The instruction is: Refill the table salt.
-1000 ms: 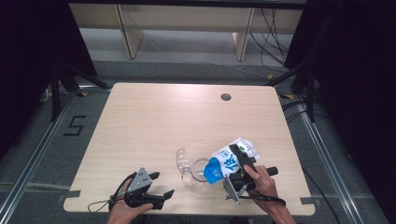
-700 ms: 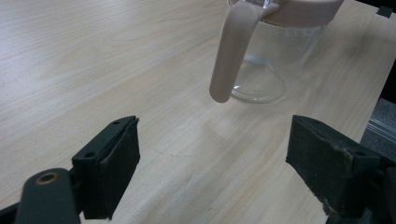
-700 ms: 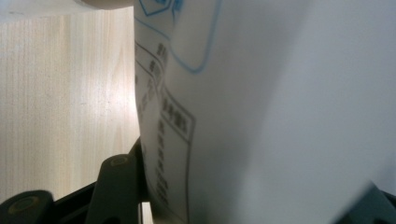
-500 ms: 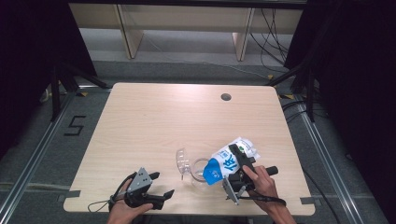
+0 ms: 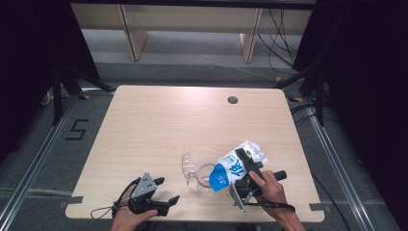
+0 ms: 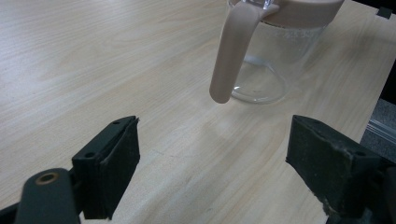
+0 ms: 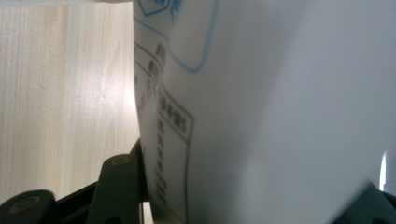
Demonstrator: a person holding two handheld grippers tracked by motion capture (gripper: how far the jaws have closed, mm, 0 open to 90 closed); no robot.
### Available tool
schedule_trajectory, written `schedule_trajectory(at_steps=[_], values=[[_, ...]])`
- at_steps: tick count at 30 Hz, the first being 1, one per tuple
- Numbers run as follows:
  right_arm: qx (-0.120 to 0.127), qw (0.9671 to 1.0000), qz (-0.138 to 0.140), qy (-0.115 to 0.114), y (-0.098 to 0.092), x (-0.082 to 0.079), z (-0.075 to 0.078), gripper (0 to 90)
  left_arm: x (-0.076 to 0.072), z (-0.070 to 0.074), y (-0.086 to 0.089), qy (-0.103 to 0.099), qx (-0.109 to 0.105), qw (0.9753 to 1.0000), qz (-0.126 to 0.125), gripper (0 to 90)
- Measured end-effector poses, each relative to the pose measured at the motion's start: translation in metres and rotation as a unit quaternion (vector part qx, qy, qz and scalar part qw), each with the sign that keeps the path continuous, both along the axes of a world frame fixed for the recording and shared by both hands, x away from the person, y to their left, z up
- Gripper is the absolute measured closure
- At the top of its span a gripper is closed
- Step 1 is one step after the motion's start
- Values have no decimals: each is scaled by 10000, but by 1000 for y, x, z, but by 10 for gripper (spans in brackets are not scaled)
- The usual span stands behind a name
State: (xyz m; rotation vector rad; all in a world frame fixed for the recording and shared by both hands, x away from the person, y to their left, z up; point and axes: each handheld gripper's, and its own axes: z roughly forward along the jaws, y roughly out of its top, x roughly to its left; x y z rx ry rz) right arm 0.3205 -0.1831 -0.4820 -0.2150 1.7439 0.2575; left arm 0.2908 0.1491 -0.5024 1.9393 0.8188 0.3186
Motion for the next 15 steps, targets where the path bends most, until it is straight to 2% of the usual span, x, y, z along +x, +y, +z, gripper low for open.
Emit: schedule_trajectory(at_steps=[5, 6, 8, 10, 15], values=[[-26, 10000, 6, -32, 0, 0, 1, 478, 0, 0, 0, -12, 19, 10000, 12, 166], [-105, 9999, 60, -97, 1, 1, 2, 478, 0, 0, 0, -13, 5, 10000, -16, 166], [-28, 10000, -57, -52, 0, -1, 0, 478, 0, 0, 0, -15, 6, 10000, -18, 166], [-149, 9998, 70, -141, 1, 1, 2, 478, 0, 0, 0, -20, 34, 10000, -36, 166], [-187, 9997, -8, -175, 1, 0, 1, 480, 0, 0, 0, -21, 22, 10000, -28, 166]])
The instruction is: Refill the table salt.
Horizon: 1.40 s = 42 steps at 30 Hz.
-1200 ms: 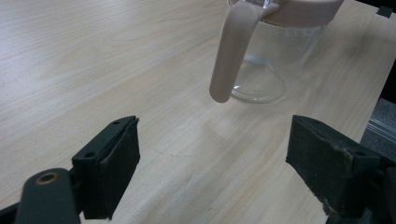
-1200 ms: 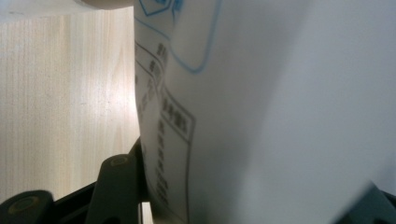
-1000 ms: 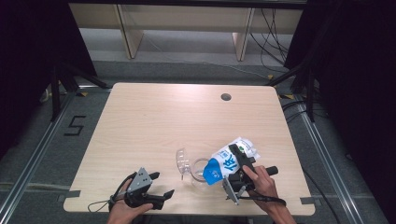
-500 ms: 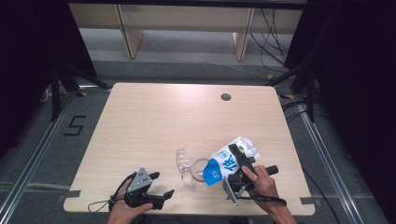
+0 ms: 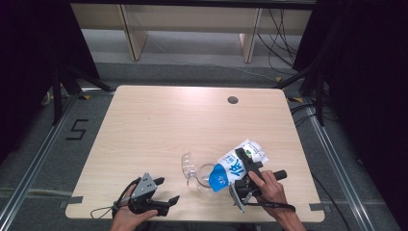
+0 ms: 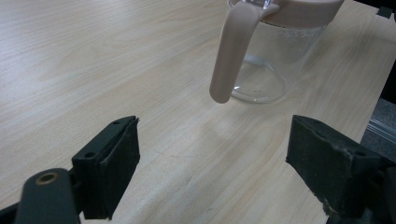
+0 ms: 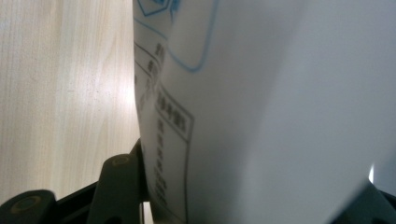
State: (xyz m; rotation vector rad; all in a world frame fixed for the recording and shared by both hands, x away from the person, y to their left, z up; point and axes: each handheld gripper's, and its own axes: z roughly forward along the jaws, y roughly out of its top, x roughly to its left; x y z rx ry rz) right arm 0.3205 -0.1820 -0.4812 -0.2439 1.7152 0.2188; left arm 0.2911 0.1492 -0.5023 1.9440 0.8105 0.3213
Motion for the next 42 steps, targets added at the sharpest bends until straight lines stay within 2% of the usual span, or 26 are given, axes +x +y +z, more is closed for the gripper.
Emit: schedule_trajectory(at_steps=[1, 3, 5, 10, 11, 13, 14, 17, 18, 22, 24, 29, 42], values=[[66, 10000, 7, 40, 0, 0, -1, 481, 0, 0, 0, 2, -2, 10000, 2, 166], [-295, 9993, 200, -129, 1, 2, 4, 483, 0, 0, 0, 4, -12, 10000, 8, 166], [-222, 9995, 171, -108, 1, 2, 3, 483, 0, 0, 0, 5, -11, 10000, 10, 166], [-293, 9992, 205, -174, 1, 2, 4, 485, 0, 0, 0, -6, 58, 10000, 16, 166], [-295, 9990, 244, -250, 1, 3, 4, 485, 0, 0, 0, -4, 42, 10000, 14, 166], [-369, 9989, 186, -236, 1, 2, 5, 486, 0, 0, 0, -2, 41, 10000, 16, 166], [-113, 9998, 99, -121, 0, 2, 1, 486, 0, 0, 0, -4, 33, 10000, 2, 166], [-74, 9999, 88, -83, 0, 2, 1, 486, 0, 0, 0, -1, 38, 10000, 9, 166], [10, 10000, -5, -34, -1, 1, -1, 486, 0, 0, 0, -3, 20, 10000, -8, 166], [-126, 9998, 94, -135, 0, 2, 1, 486, 0, 0, 0, -5, 42, 10000, 11, 166], [-312, 9991, 187, -237, 1, 2, 4, 486, 0, 0, 0, -4, 42, 10000, 10, 166], [-387, 9989, 77, -253, 1, 0, 4, 487, 0, 0, 0, -8, 57, 10000, 12, 166], [-497, 9983, 72, -307, 2, 0, 6, 487, -1, 0, -1, 1, -2, 10000, 36, 166]])
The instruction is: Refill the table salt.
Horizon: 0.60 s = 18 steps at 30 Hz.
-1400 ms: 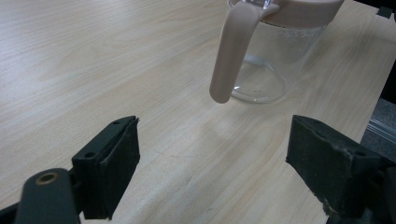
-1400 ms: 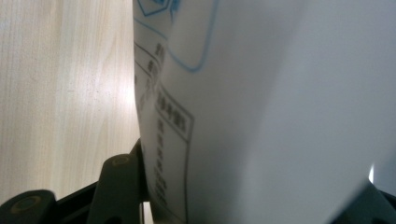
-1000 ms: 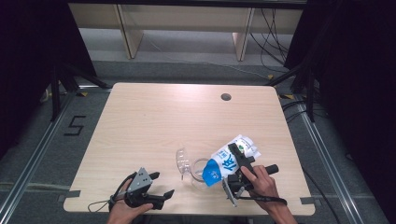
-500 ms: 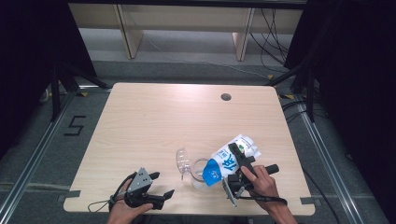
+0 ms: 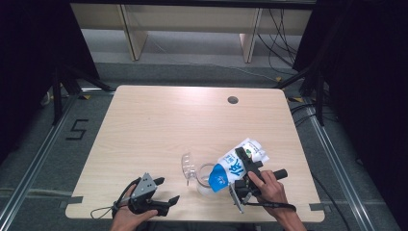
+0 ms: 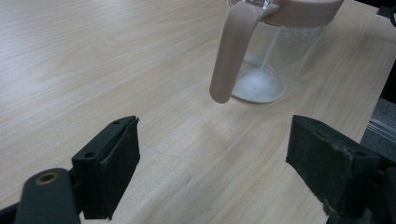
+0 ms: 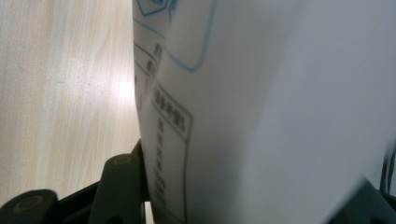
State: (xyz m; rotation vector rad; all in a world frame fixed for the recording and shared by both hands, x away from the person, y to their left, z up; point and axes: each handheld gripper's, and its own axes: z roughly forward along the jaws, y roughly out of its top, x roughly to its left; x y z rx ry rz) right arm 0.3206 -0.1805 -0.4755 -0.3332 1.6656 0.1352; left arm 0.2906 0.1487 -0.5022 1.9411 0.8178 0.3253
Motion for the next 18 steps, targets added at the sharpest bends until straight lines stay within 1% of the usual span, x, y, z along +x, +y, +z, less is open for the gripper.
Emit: schedule_trajectory(at_steps=[2, 3, 4, 5, 7, 8, 9, 11, 12, 13, 14, 15, 16, 18], values=[[29, 10000, 74, -15, 0, 2, -1, 489, 0, 0, 0, -4, 19, 10000, 1, 166], [14, 10000, -11, 1, 0, 0, 0, 491, 0, 0, 0, 0, -4, 10000, 0, 166], [251, 9996, -37, 105, -1, 1, -4, 491, 0, 0, 0, 0, -4, 10000, 0, 166], [259, 9996, 44, 40, -1, 1, -4, 491, 0, 0, 0, -1, -4, 10000, 1, 166], [283, 9996, 82, 25, -1, 2, -5, 491, 0, 0, 0, 19, -2, 10000, 26, 166], [248, 9997, 21, 13, -1, 1, -4, 491, 0, 0, 0, 15, 3, 10000, 31, 166], [248, 9997, 21, 13, -1, 1, -4, 491, 0, 0, 0, 15, 3, 10000, 31, 166], [266, 9996, 32, 87, -1, 1, -4, 492, 0, 0, 0, -1, 2, 10000, 0, 166], [307, 9995, -24, 96, -1, 1, -5, 492, 0, 0, 0, 2, -5, 10000, -1, 166], [307, 9995, -24, 96, -1, 1, -5, 492, 0, 0, 0, 2, -5, 10000, -1, 166], [108, 9999, -44, 51, 0, 0, -2, 492, 0, 0, 0, -4, -2, 10000, -6, 166], [108, 9999, -44, 51, 0, 0, -2, 492, 0, 0, 0, -4, -2, 10000, -6, 166], [271, 9996, 55, 7, -1, 2, -5, 492, 0, 0, 0, 1, 1, 10000, 1, 166], [257, 9996, 68, -10, -1, 2, -4, 492, 0, 0, 0, 16, 5, 10000, 34, 166]])
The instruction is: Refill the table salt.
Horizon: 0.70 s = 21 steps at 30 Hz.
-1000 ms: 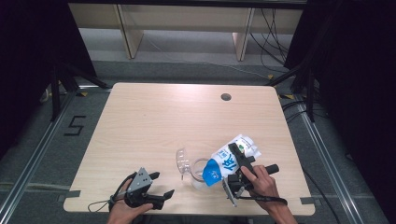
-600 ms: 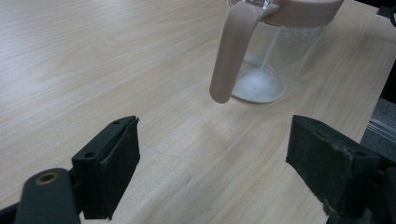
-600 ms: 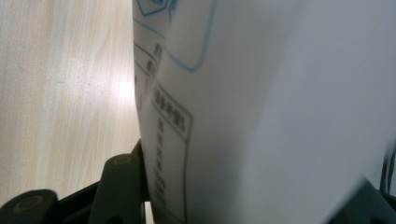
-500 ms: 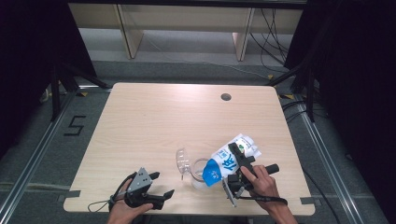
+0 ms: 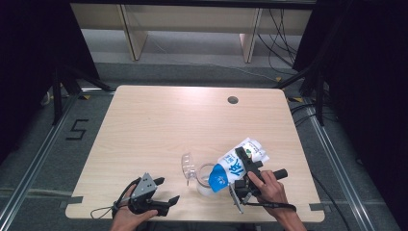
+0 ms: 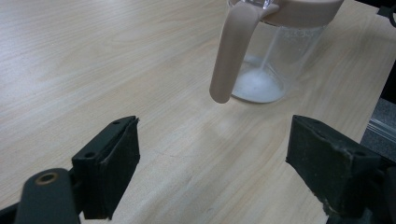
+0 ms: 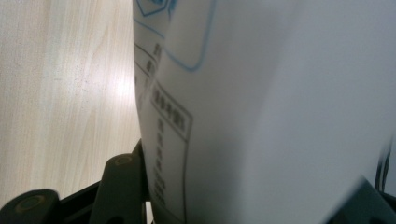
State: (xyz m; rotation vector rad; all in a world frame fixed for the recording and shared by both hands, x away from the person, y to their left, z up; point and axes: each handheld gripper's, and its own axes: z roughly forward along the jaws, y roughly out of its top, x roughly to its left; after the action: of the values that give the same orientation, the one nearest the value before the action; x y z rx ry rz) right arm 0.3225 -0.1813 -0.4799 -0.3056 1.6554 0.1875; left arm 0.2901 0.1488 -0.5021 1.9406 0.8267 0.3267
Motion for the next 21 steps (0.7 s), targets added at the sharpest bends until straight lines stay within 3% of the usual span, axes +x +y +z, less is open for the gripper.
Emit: schedule_trajectory(at_steps=[3, 4, 5, 6, 11, 15, 16, 18, 20, 21], values=[[-41, 9999, -104, 89, 0, -1, 1, 492, 0, 0, 0, -12, -14, 10000, -27, 166], [-222, 9995, -158, 168, 1, -1, 4, 493, 0, 0, 0, -18, 1, 10000, -35, 166], [-222, 9995, -158, 168, 1, -1, 4, 493, 0, 0, 0, -18, 1, 10000, -35, 166], [-53, 10000, -42, 48, 0, 0, 1, 493, 0, 0, 0, -7, -13, 10000, -18, 166], [-119, 9998, -107, 95, 0, -1, 2, 494, 0, 0, 0, 4, -22, 10000, -3, 166], [-1, 9999, -125, 47, 0, -1, -1, 494, 0, 0, 0, -22, 0, 10000, -39, 166], [-156, 9999, -58, 16, 1, 0, 1, 494, 0, 0, 0, -21, -2, 10000, -38, 166], [-101, 9998, -171, 32, 1, -2, 0, 494, 0, 0, 0, -20, -4, 10000, -31, 166], [-176, 9998, -18, -68, 1, 0, 2, 496, 0, 0, 0, -12, -10, 10000, -28, 166], [-209, 9997, -79, -24, 1, -1, 2, 497, 0, 0, 0, 0, -16, 10000, -5, 166]])
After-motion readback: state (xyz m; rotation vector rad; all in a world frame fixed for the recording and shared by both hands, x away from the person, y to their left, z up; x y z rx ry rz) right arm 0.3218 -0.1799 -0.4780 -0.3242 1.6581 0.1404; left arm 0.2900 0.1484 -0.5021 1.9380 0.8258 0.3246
